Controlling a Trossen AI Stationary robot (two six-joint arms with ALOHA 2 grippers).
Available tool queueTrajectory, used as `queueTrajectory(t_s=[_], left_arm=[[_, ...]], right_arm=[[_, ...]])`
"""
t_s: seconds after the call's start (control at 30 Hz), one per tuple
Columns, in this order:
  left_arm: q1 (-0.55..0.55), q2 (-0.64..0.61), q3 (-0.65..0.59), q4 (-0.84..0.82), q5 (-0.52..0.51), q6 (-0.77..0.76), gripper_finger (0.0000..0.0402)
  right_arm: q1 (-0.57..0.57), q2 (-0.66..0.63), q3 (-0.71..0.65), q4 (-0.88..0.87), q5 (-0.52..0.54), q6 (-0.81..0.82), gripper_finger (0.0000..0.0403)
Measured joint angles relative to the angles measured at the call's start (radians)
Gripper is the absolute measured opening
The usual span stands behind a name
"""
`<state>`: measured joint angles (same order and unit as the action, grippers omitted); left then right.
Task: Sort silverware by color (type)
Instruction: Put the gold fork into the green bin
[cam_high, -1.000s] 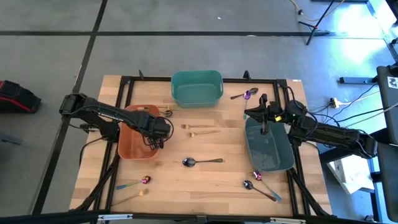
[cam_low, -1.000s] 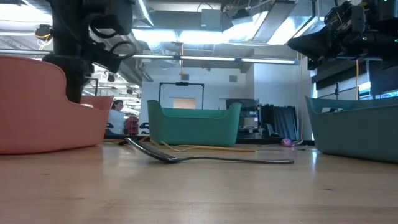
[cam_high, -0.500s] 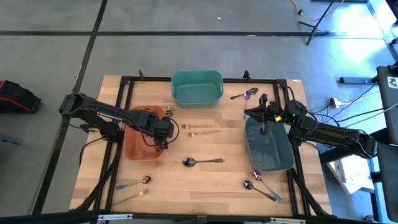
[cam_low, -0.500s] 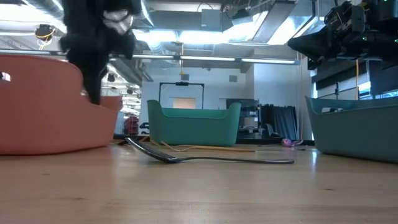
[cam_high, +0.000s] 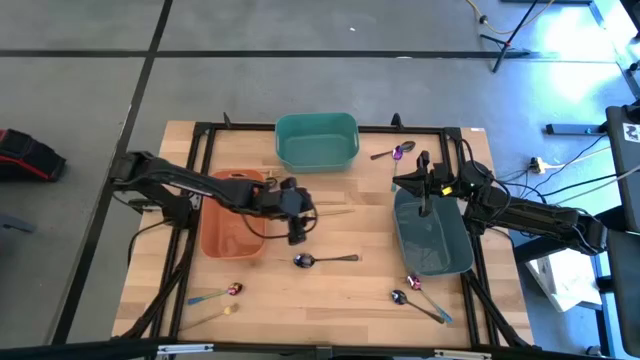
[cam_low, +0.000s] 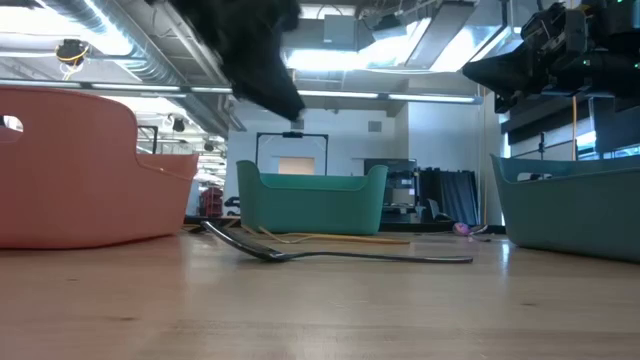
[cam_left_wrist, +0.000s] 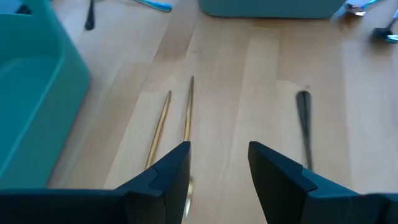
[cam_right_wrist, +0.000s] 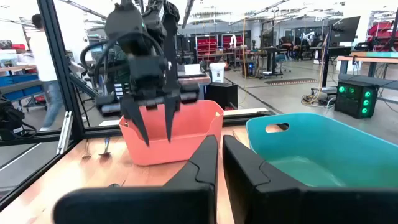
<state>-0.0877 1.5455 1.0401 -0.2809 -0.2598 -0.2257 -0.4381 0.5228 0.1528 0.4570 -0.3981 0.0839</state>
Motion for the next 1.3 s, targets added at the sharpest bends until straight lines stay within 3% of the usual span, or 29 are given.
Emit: queueTrajectory(t_s=[0.47, 0.93, 1.3], left_arm=[[0.187, 0.299, -0.001, 0.183, 0.223, 0.008, 0.0159], [0.197, 0.392, 0.002, 0.197, 0.246, 0.03, 0.0155], [0.196, 0.398, 0.002, 0.199, 0.231, 0.062, 0.0051]], right_arm=[[0.0, 0.0, 0.0, -0.005, -0.001, 0.015, 0.0019], [0.0, 0.0, 0.0, -0.009, 0.013, 0.014, 0.0019], [0.0, 0.0, 0.0, -0.009, 0.014, 0.013, 0.0019]])
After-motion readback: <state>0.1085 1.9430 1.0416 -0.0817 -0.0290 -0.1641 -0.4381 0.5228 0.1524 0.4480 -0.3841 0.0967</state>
